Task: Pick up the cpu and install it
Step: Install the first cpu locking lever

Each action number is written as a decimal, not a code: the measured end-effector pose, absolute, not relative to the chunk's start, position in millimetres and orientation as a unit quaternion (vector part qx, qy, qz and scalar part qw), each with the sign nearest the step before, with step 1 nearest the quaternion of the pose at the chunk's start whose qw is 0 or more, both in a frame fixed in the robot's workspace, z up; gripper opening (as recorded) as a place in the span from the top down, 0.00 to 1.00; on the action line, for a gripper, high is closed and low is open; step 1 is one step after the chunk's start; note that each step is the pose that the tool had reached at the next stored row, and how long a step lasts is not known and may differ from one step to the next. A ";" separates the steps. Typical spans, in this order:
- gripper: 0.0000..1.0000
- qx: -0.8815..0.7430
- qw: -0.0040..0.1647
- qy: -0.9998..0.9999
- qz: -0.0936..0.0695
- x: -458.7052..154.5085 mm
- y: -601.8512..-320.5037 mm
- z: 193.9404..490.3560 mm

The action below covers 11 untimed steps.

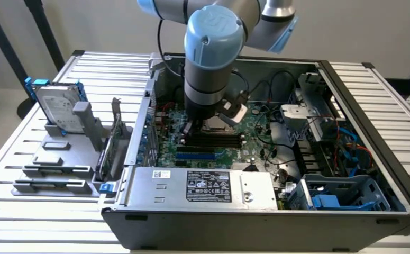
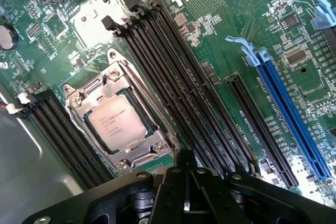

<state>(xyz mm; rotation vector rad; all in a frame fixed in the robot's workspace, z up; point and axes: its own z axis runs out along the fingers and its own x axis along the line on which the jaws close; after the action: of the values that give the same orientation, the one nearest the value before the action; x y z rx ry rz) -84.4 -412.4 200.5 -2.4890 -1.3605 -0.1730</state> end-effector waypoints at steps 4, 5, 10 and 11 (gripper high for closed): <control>0.89 -0.866 0.150 -0.473 -0.060 -84.7 -411.8 212.9; 0.89 -0.866 0.150 -0.473 -0.059 -84.9 -411.0 216.3; 0.89 -0.866 0.147 -0.475 -0.056 -85.1 -400.8 226.4; 0.89 -0.865 0.146 -0.476 -0.055 -85.1 -398.8 227.1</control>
<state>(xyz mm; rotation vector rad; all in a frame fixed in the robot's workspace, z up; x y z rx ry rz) -85.1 -398.8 227.1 -2.4912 -1.3702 -0.1597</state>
